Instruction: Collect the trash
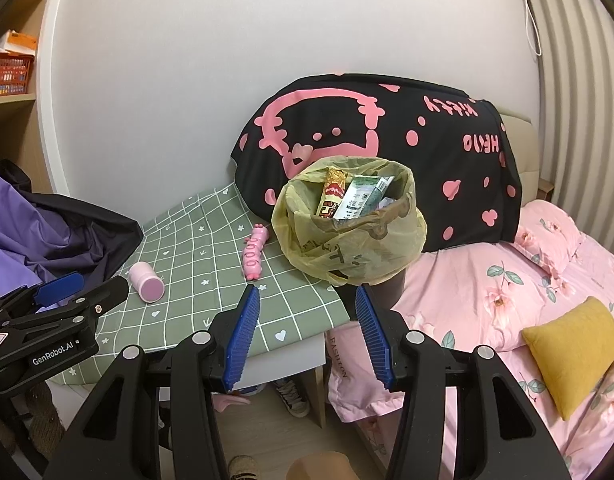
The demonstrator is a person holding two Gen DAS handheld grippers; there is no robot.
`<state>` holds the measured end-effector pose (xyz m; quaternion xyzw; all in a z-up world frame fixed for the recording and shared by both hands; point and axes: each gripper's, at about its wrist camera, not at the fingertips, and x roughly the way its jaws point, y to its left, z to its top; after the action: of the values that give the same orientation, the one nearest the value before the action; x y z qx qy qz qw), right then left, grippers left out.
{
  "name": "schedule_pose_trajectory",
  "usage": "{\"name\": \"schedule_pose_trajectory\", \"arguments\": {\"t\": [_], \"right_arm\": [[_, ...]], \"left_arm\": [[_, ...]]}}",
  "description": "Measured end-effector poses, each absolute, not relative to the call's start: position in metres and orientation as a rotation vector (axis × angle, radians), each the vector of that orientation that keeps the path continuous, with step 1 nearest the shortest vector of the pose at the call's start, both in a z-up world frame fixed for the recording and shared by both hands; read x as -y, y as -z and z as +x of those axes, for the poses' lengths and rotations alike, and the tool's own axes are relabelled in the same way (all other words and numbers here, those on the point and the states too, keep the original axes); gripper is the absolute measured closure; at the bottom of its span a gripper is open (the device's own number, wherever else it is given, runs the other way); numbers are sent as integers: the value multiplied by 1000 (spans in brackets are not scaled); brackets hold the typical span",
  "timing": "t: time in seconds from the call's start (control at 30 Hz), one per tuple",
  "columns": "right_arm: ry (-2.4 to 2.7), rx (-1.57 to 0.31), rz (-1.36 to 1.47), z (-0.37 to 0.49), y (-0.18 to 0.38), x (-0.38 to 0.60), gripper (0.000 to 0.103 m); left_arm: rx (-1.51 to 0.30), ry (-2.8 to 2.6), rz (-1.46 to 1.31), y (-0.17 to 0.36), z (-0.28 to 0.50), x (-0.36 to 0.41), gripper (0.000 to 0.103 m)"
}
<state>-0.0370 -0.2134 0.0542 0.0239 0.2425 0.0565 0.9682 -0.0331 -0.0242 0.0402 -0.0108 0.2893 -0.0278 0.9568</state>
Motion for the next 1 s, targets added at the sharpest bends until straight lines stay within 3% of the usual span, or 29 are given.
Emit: {"name": "schedule_pose_trajectory", "arguments": {"t": [1.0], "right_arm": [[-82,-490,52,-43,-53,218,56]], "left_arm": [[-589,84,-31,-40,-31,25,32]]}}
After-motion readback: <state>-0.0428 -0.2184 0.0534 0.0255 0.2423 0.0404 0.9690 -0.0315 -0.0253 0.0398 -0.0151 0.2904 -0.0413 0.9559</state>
